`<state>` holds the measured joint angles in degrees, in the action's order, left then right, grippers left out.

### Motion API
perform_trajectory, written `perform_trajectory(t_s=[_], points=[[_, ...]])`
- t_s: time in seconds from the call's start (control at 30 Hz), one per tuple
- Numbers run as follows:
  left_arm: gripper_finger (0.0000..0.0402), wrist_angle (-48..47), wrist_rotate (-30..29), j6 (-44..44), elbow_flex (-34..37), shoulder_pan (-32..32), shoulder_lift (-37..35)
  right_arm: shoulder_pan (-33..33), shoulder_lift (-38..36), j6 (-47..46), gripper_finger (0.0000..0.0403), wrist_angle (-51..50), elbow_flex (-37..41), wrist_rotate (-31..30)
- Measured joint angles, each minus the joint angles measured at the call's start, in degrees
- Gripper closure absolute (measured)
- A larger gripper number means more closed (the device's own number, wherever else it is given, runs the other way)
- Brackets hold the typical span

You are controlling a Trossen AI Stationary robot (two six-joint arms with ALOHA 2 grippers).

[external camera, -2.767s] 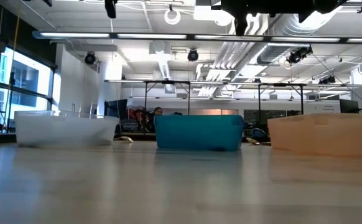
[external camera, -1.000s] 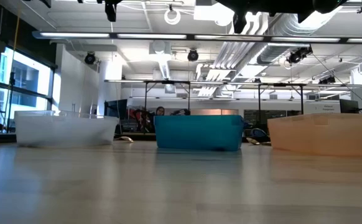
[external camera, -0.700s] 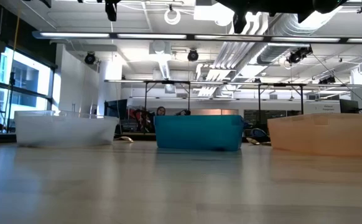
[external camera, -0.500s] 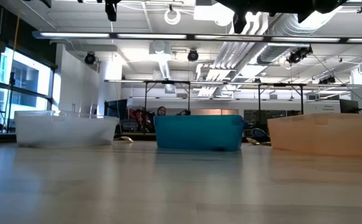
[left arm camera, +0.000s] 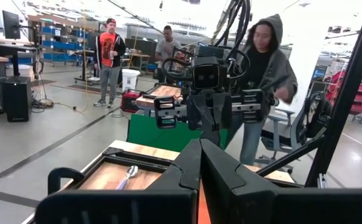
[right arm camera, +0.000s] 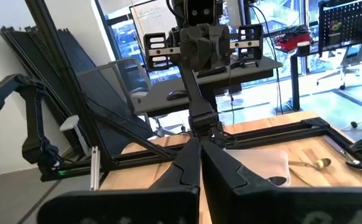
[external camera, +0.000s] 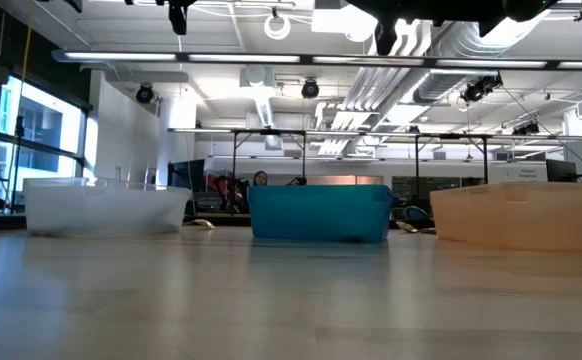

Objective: Sort silverware by color (type)
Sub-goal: Put the purple spoon into the blue bin

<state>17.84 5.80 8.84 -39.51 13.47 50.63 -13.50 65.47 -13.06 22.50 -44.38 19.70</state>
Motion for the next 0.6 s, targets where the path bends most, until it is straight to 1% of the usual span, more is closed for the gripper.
perform_trajectory(t_s=[0.1,0.2,0.4,0.47,0.5,0.6], points=[[0.0401,0.0,-0.1,0.0,0.0,0.0,0.0,0.0,0.0,-0.8,0.0403,0.0,0.0,-0.4],[0.0401,0.0,-0.1,0.0,0.0,0.0,0.0,0.0,0.0,-2.5,0.0403,0.0,0.0,-2.8],[0.0401,0.0,-0.1,0.7,0.0,0.0,0.0,0.0,0.0,-3.6,0.0403,0.0,0.0,-4.5],[0.0401,0.0,-0.1,1.5,0.0,0.0,0.0,0.0,0.0,-6.6,0.0403,-0.3,0.0,-8.9],[0.0401,0.0,-0.1,1.5,0.0,0.0,0.0,0.0,0.0,-8.8,0.0403,-0.9,0.0,-12.6],[0.0401,0.0,-0.1,1.5,0.0,0.0,0.0,0.0,0.0,-16.1,0.0403,-4.4,0.0,-27.2]])
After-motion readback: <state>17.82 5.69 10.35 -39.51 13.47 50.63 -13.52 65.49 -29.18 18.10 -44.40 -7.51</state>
